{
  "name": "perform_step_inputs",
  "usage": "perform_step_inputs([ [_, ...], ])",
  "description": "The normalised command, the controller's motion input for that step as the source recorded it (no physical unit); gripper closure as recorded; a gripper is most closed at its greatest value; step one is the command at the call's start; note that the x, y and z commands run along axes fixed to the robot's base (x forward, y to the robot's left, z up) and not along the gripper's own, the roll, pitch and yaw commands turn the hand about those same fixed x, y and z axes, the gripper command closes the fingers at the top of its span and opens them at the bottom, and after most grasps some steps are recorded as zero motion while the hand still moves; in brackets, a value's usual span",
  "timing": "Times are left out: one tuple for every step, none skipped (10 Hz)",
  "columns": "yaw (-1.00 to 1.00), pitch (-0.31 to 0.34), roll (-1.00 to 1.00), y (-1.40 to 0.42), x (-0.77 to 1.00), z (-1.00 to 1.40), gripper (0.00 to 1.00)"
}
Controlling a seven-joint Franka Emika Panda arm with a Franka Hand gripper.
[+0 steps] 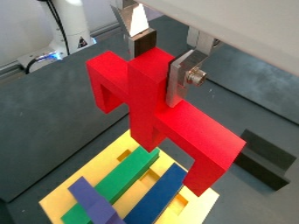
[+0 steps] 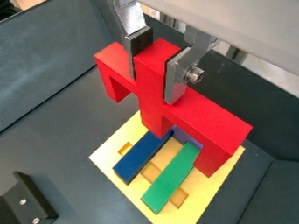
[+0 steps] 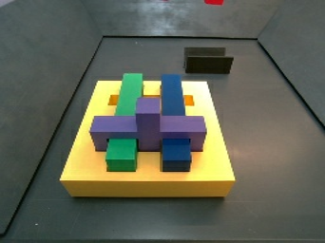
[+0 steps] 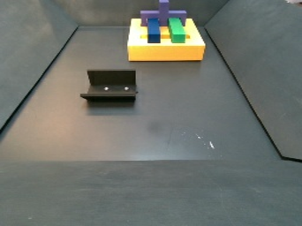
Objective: Pick up the red object. Move up. Place the red object on the fixture. Regrasp the red object. Move to above the board. Insert the red object.
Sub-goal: Insert the red object.
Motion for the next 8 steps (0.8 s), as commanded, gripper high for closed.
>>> perform_step_inputs([
  [0.05,-0.056,0.15,0.0,0.0,-0.75,1.0],
  [0.0,-0.089,0.21,0.0,0.0,-0.87,1.0],
  [0.0,-0.079,0.14,0.2,0.04,-0.9,1.0],
  [0.0,-0.036,0.12,0.25,0.17,-0.92,1.0],
  [0.0,-0.1,0.13,0.19,0.0,-0.88,1.0],
  [0.0,-0.124,0.15,0.13,0.0,-0.8,1.0],
  [0.0,-0.081,0.07,0.16,0.03,-0.8,1.0],
  [0.0,-0.103,0.02,0.09,0.0,-0.73,1.0],
])
